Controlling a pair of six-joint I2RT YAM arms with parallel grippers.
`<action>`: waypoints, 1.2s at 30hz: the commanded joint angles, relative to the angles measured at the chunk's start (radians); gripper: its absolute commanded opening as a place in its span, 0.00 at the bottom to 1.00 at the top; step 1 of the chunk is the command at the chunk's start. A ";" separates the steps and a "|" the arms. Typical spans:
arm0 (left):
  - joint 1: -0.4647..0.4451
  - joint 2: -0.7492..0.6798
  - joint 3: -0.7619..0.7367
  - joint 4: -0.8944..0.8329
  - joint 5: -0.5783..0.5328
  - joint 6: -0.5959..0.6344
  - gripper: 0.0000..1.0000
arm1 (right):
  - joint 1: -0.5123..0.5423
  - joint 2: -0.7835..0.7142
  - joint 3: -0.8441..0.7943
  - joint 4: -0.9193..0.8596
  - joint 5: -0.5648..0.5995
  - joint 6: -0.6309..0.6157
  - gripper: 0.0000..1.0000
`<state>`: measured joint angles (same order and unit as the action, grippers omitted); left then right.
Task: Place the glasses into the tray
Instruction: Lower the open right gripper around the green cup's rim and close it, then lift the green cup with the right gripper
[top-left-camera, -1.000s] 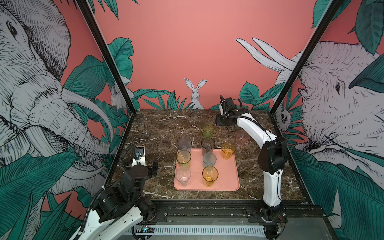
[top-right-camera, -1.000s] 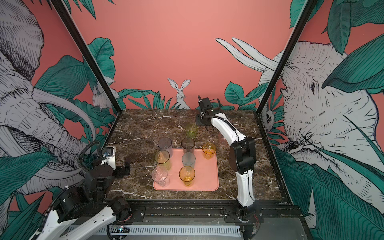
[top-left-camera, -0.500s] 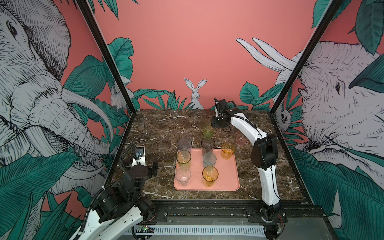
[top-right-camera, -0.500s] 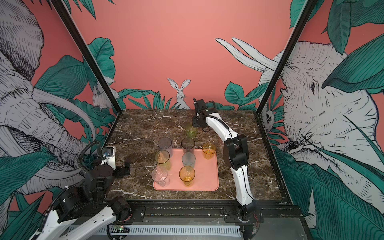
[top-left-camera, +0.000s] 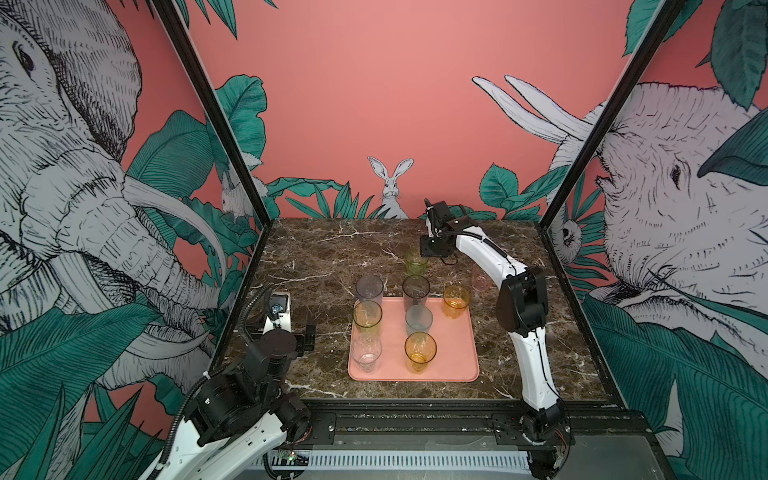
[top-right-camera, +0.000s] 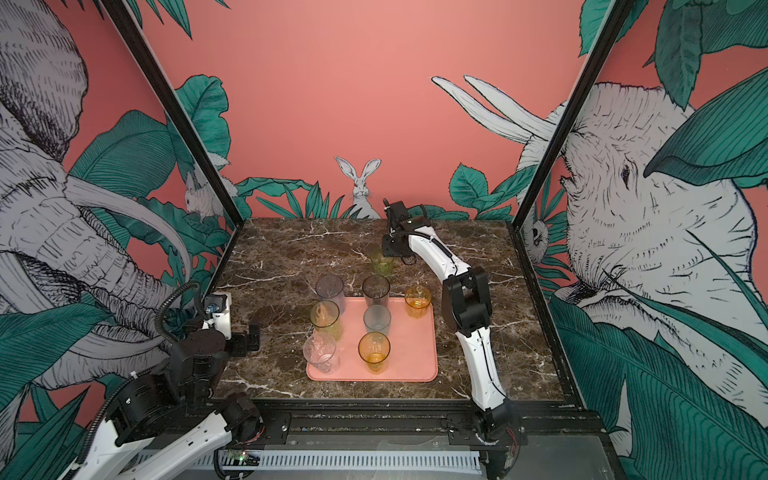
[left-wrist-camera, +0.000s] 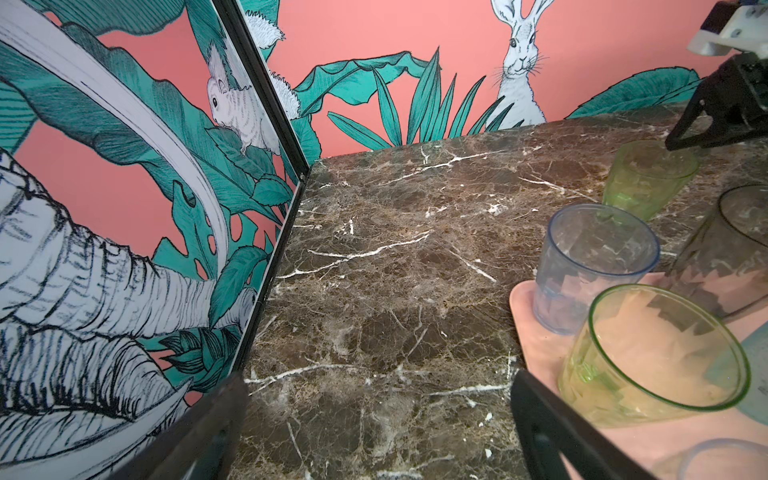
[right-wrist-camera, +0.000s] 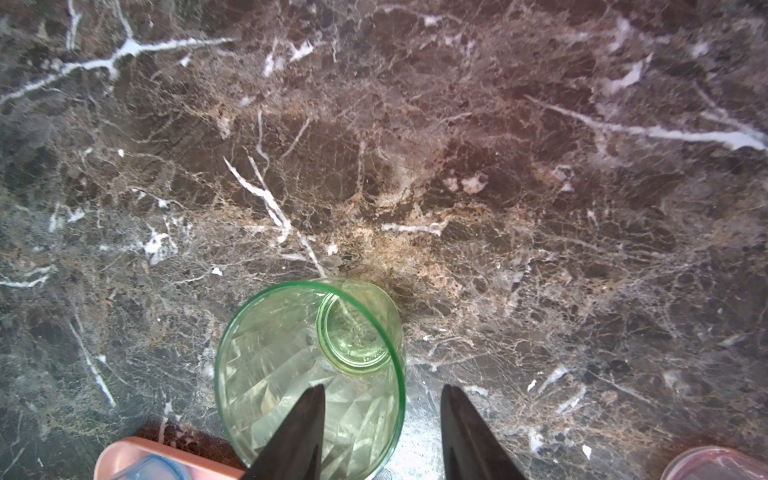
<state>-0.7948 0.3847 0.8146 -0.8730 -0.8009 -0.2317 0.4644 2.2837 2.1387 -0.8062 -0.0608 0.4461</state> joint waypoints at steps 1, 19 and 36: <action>0.003 -0.007 -0.007 -0.007 -0.008 -0.006 0.99 | 0.005 0.021 0.030 -0.023 0.005 0.013 0.48; 0.002 -0.004 -0.007 -0.006 -0.008 -0.007 0.99 | 0.006 0.079 0.067 -0.031 -0.015 0.016 0.36; 0.002 -0.003 -0.006 -0.007 -0.008 -0.008 1.00 | 0.005 0.085 0.063 -0.021 -0.021 0.019 0.16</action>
<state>-0.7948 0.3847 0.8146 -0.8730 -0.8009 -0.2317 0.4648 2.3550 2.1742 -0.8249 -0.0792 0.4610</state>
